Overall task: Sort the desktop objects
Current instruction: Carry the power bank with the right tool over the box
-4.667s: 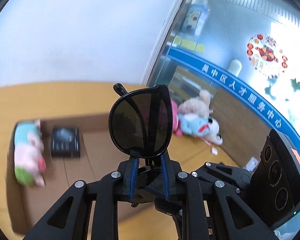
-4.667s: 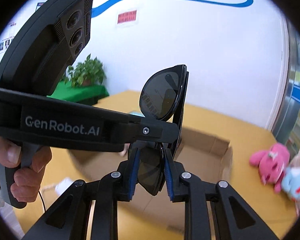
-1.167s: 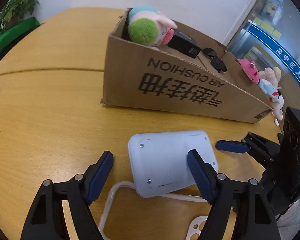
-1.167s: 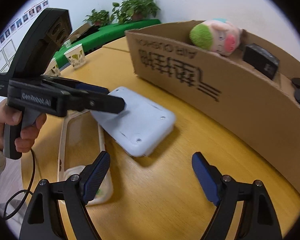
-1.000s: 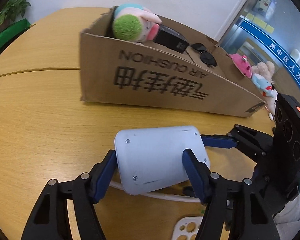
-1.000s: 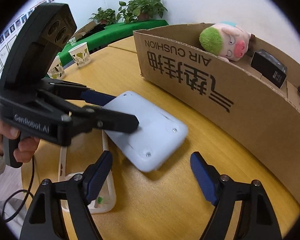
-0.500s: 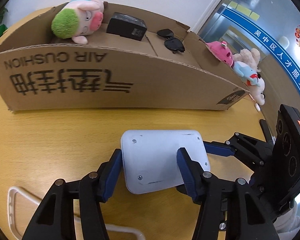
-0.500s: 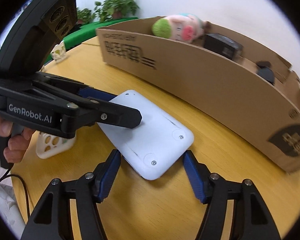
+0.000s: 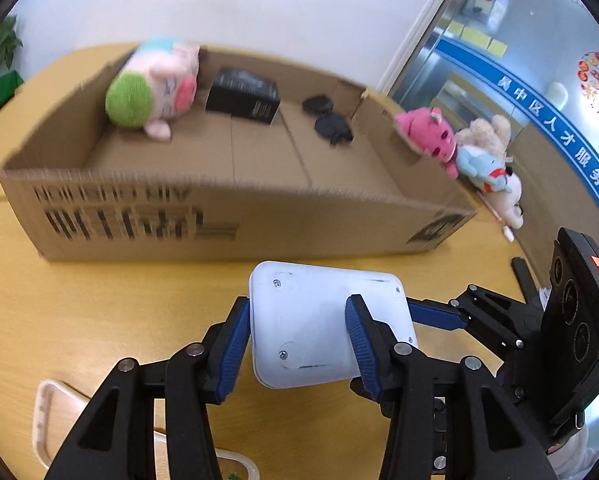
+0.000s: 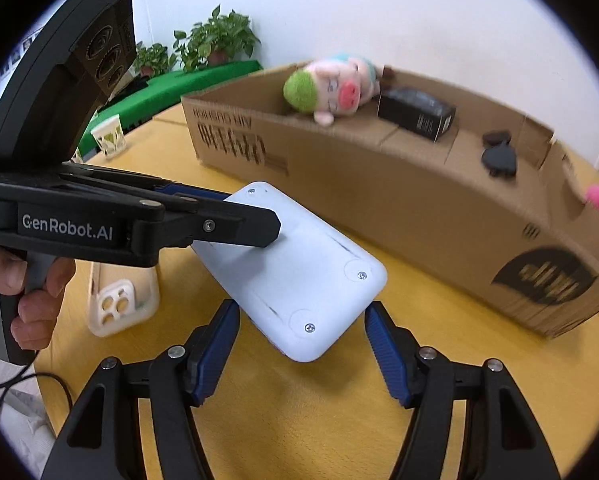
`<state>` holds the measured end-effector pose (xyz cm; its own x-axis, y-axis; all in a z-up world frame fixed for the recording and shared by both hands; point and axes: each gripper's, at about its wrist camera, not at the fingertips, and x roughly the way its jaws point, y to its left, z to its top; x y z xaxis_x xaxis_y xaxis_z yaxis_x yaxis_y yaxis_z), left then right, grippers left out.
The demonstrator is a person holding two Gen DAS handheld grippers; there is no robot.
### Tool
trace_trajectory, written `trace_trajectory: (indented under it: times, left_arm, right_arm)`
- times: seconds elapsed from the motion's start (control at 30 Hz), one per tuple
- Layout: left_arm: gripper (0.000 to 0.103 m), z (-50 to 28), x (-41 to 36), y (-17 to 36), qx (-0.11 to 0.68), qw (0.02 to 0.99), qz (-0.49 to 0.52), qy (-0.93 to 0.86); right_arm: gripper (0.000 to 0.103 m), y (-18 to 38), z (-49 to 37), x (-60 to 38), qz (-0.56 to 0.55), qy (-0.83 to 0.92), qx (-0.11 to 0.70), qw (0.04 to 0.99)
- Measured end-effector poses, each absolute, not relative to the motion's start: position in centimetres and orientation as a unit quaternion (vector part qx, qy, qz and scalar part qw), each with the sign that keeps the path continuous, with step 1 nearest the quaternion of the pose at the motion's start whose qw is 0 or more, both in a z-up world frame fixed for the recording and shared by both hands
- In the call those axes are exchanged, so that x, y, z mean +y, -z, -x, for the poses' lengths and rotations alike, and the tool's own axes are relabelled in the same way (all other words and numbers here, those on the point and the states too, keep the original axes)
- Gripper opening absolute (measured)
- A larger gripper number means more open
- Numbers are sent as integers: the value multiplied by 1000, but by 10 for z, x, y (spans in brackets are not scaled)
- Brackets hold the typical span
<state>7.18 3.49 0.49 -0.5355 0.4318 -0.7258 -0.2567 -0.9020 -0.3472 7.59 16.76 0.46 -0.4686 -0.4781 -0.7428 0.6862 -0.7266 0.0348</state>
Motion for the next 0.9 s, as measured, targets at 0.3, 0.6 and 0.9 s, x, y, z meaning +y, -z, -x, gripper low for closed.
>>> trace_trajectory:
  times: [0.3, 0.6, 0.9]
  left_arm:
    - [46, -60, 38, -73, -80, 203, 373, -902]
    - [46, -15, 47, -140, -59, 219, 307, -924]
    - [46, 38, 11, -163, -51, 174, 307, -934]
  right_arm:
    - [65, -64, -65, 165, -321, 874, 151, 333]
    - [65, -128, -21, 165, -260, 899, 166, 311]
    - [65, -157, 41, 125, -252, 885, 183, 345]
